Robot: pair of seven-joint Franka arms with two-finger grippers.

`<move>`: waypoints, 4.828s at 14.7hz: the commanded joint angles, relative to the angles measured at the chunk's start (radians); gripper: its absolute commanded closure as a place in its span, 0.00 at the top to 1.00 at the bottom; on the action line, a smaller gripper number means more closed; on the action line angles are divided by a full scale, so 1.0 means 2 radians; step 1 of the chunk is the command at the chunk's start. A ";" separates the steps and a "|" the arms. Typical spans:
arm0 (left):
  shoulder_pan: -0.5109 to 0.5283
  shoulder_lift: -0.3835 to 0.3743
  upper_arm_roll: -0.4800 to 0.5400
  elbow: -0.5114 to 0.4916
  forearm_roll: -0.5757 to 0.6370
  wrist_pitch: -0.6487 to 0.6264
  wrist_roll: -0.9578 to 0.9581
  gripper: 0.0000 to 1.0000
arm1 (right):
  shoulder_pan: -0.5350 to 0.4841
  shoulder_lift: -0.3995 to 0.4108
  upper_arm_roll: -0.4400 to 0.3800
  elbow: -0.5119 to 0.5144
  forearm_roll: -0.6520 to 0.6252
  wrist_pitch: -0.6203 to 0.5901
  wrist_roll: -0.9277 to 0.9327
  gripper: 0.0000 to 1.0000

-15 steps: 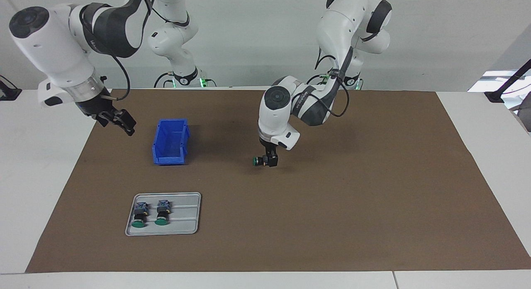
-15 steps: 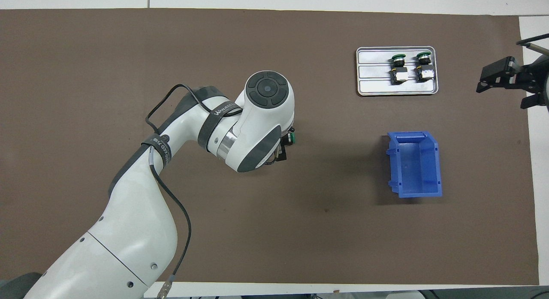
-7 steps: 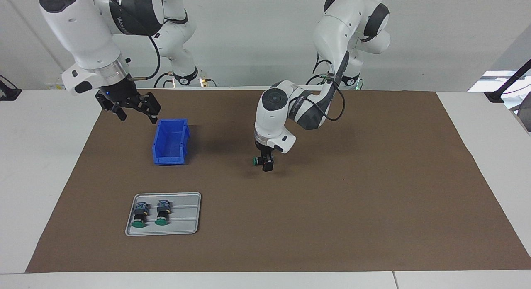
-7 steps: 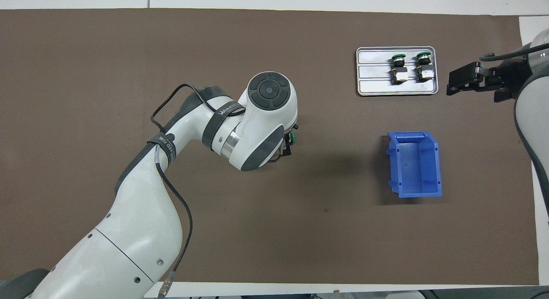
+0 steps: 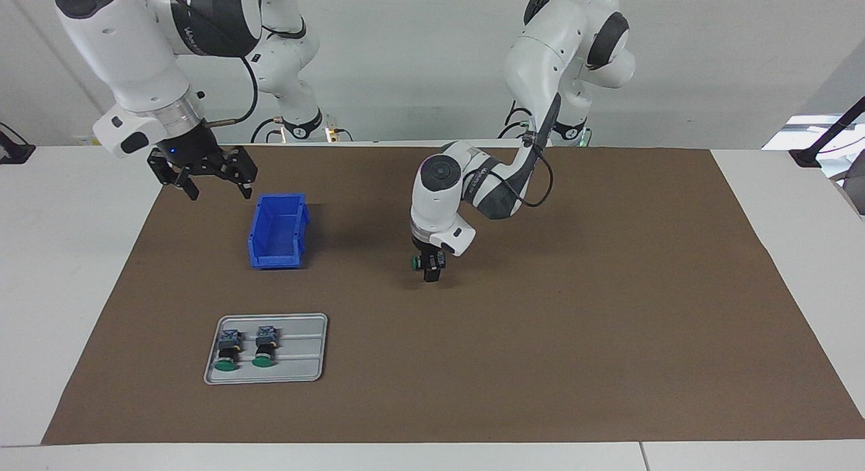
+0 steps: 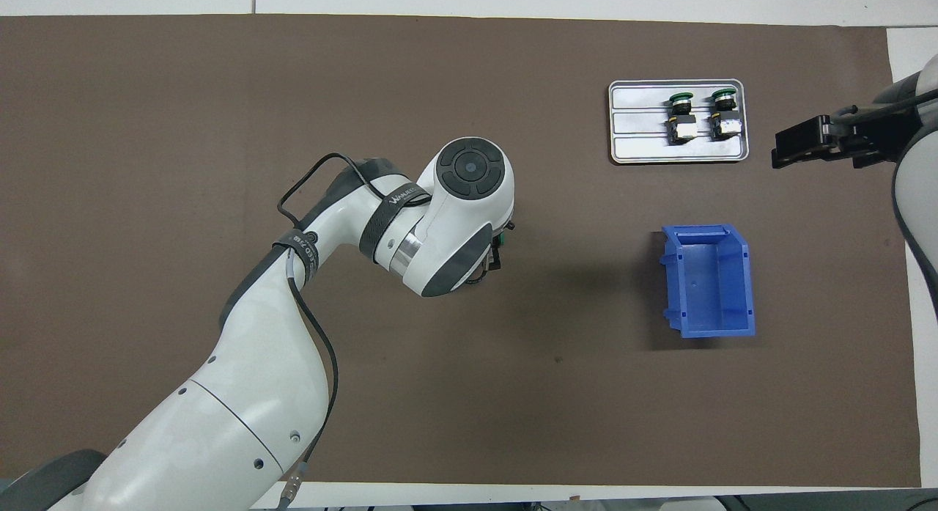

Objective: Place and press button with both arms

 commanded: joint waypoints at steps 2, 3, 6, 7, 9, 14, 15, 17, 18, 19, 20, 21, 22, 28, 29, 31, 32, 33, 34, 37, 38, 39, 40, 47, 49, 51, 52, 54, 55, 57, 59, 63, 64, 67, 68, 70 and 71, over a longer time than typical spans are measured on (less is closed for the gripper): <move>-0.014 -0.006 0.006 -0.023 0.008 0.024 -0.013 0.75 | -0.001 -0.012 0.003 -0.004 -0.009 0.005 -0.010 0.98; -0.014 -0.006 0.006 -0.023 0.007 0.022 -0.014 0.67 | -0.002 -0.012 0.002 -0.004 -0.009 0.005 -0.009 0.98; -0.014 -0.006 0.006 -0.023 0.008 0.023 -0.020 0.26 | -0.002 -0.012 0.002 -0.003 -0.009 0.005 -0.007 0.98; -0.015 -0.006 0.006 -0.024 0.008 0.021 -0.020 0.14 | -0.002 -0.012 0.003 -0.003 -0.009 0.005 -0.007 0.98; -0.010 -0.007 0.006 -0.020 0.004 0.017 -0.019 0.00 | -0.002 -0.012 0.002 -0.003 -0.009 0.005 -0.007 0.98; 0.025 -0.034 0.003 -0.010 -0.005 0.007 -0.006 0.00 | -0.003 -0.012 0.002 -0.003 -0.009 0.005 -0.007 0.98; 0.033 -0.037 0.003 -0.009 -0.024 0.011 0.001 0.00 | -0.003 -0.012 0.002 -0.003 -0.009 0.005 -0.007 0.98; 0.050 -0.051 0.002 -0.010 -0.088 0.015 0.049 0.00 | -0.003 -0.012 0.002 -0.003 -0.009 0.005 -0.006 0.98; 0.057 -0.070 0.003 -0.018 -0.137 0.025 0.083 0.00 | -0.003 -0.012 0.002 -0.003 -0.009 0.005 -0.007 0.98; 0.061 -0.085 0.004 -0.033 -0.179 0.036 0.118 0.00 | -0.003 -0.012 0.001 -0.003 -0.009 0.005 -0.007 0.98; 0.072 -0.097 0.004 -0.042 -0.214 0.050 0.144 0.00 | -0.004 -0.012 0.001 -0.003 -0.009 0.005 -0.007 0.98; 0.076 -0.104 0.004 -0.056 -0.241 0.066 0.167 0.00 | -0.004 -0.012 0.001 -0.003 -0.009 0.005 -0.008 0.98; 0.077 -0.116 0.004 -0.073 -0.263 0.077 0.189 0.00 | -0.005 -0.012 -0.001 -0.003 -0.009 0.004 -0.008 0.98; 0.116 -0.190 0.004 -0.218 -0.571 0.119 0.502 0.00 | -0.007 -0.014 -0.003 -0.006 -0.009 0.002 -0.009 0.98; 0.117 -0.198 0.004 -0.234 -0.622 0.121 0.544 0.00 | -0.009 -0.012 -0.003 -0.006 -0.009 0.001 -0.008 0.98; 0.125 -0.199 0.004 -0.251 -0.653 0.121 0.567 0.00 | -0.010 -0.014 -0.003 -0.006 -0.009 0.001 -0.008 0.98; 0.132 -0.195 0.004 -0.253 -0.669 0.119 0.573 0.00 | -0.011 -0.014 -0.003 -0.006 -0.009 0.002 -0.007 0.98; 0.134 -0.190 0.004 -0.255 -0.688 0.115 0.590 0.00 | -0.011 -0.015 -0.003 -0.006 -0.009 0.001 -0.006 0.99; 0.135 -0.184 0.004 -0.261 -0.712 0.107 0.628 0.00 | -0.011 -0.015 -0.003 -0.006 -0.007 0.002 -0.006 0.99; 0.156 -0.168 0.004 -0.270 -0.756 0.056 0.744 0.00 | -0.012 -0.022 -0.002 -0.008 -0.005 -0.003 -0.008 0.99; 0.159 -0.162 0.004 -0.271 -0.760 0.047 0.773 0.00 | -0.011 -0.024 -0.001 -0.010 -0.005 -0.012 -0.008 0.99; 0.163 -0.155 0.004 -0.275 -0.785 0.037 0.815 0.00 | -0.011 -0.026 -0.001 -0.010 -0.005 -0.019 -0.008 0.99; 0.169 -0.148 0.004 -0.278 -0.819 0.027 0.842 0.00 | -0.011 -0.026 -0.001 -0.010 -0.005 -0.022 -0.008 0.99; 0.165 -0.121 0.004 -0.288 -0.887 -0.011 0.884 0.00 | -0.011 -0.026 -0.001 -0.010 -0.005 -0.022 -0.008 0.99; 0.164 -0.112 0.004 -0.286 -0.891 -0.019 0.907 0.00 | -0.011 -0.026 -0.001 -0.010 -0.005 -0.022 -0.008 0.99; 0.157 -0.106 0.004 -0.287 -0.925 -0.023 0.911 0.00 | -0.011 -0.026 -0.001 -0.010 -0.005 -0.022 -0.008 0.99; 0.152 -0.105 0.004 -0.287 -0.927 -0.019 0.912 0.00 | -0.011 -0.026 -0.001 -0.010 -0.005 -0.022 -0.008 0.99; 0.146 -0.105 0.004 -0.287 -0.927 -0.014 0.913 0.00 | -0.011 -0.027 -0.001 -0.010 -0.005 -0.022 -0.008 0.99; 0.143 -0.105 0.005 -0.289 -0.927 -0.006 0.913 0.00 | -0.011 -0.026 -0.001 -0.010 -0.005 -0.022 -0.008 0.99; 0.135 -0.104 0.005 -0.290 -0.927 0.003 0.920 0.00 | -0.011 -0.027 -0.001 -0.010 -0.005 -0.022 -0.008 0.99; 0.128 -0.104 0.005 -0.290 -0.927 0.013 0.922 0.00 | -0.011 -0.027 -0.001 -0.010 -0.005 -0.022 -0.008 0.99; 0.116 -0.102 0.005 -0.290 -0.927 0.040 0.929 0.00 | -0.011 -0.027 -0.001 -0.010 -0.005 -0.022 -0.008 0.99; 0.115 -0.100 0.005 -0.290 -0.927 0.044 0.929 0.00 | -0.011 -0.027 -0.001 -0.010 -0.005 -0.022 -0.008 0.99; 0.112 -0.100 0.005 -0.290 -0.927 0.049 0.935 0.00 | -0.011 -0.027 -0.001 -0.010 -0.005 -0.022 -0.008 0.99; 0.112 -0.100 0.005 -0.291 -0.927 0.054 0.942 0.00 | -0.011 -0.026 -0.001 -0.010 -0.005 -0.022 -0.008 0.99; 0.111 -0.100 0.006 -0.291 -0.927 0.057 0.943 0.00 | -0.011 -0.027 -0.001 -0.010 -0.005 -0.022 -0.008 0.99; 0.111 -0.100 0.005 -0.291 -0.927 0.062 0.943 0.01 | -0.011 -0.027 -0.001 -0.010 -0.005 -0.022 -0.008 0.99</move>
